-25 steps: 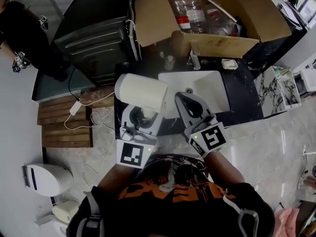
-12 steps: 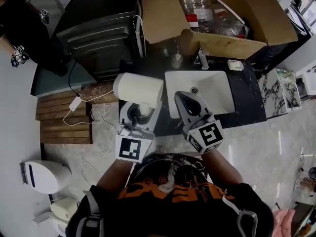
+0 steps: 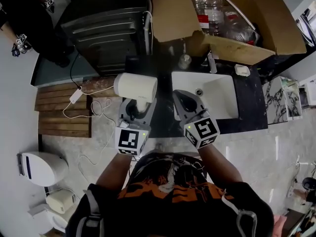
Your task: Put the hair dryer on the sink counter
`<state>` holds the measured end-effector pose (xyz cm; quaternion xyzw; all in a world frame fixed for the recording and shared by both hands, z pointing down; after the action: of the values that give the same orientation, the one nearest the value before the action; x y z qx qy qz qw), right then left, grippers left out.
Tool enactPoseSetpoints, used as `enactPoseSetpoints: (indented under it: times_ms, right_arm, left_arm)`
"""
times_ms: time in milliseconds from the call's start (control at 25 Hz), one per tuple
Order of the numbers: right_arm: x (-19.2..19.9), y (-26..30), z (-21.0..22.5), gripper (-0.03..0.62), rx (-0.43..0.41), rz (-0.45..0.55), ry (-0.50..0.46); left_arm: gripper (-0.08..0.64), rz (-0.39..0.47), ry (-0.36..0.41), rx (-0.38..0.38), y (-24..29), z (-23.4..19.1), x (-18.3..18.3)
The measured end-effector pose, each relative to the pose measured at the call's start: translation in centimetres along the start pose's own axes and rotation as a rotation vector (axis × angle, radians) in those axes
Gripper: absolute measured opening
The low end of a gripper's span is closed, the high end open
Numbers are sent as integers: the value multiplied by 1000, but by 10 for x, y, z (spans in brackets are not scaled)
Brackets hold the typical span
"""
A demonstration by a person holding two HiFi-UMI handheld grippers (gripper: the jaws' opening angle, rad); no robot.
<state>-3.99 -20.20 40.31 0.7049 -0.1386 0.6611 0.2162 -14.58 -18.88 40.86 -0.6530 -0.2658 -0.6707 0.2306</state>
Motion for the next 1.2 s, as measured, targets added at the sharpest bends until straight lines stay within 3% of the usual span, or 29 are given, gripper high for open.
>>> enactPoseSetpoints:
  times_ms: [200, 400, 640, 1200]
  right_arm:
    - [21, 25, -7, 14, -30, -45, 14]
    - [51, 48, -9, 14, -35, -97, 20]
    - [93, 60, -10, 14, -23, -174, 10]
    - [150, 59, -1, 14, 13, -316, 20]
  left_arm:
    - [225, -95, -71, -21, 4, -22, 36]
    - [225, -238, -178, -45, 15, -40, 86]
    - [225, -342, -306, -46, 24, -51, 134]
    - [225, -568, -412, -25, 51, -54, 217]
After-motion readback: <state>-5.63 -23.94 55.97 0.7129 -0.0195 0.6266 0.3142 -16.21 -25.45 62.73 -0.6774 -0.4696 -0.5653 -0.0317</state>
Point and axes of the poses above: the fingertips, and each gripper's own axes: y forward along the fingers, z to its right, x out of its underside, the point moved 2 cm from there along -y, backward along the fingers, and after that the axes turned 12 degrees about x, right-handed, at the moved point
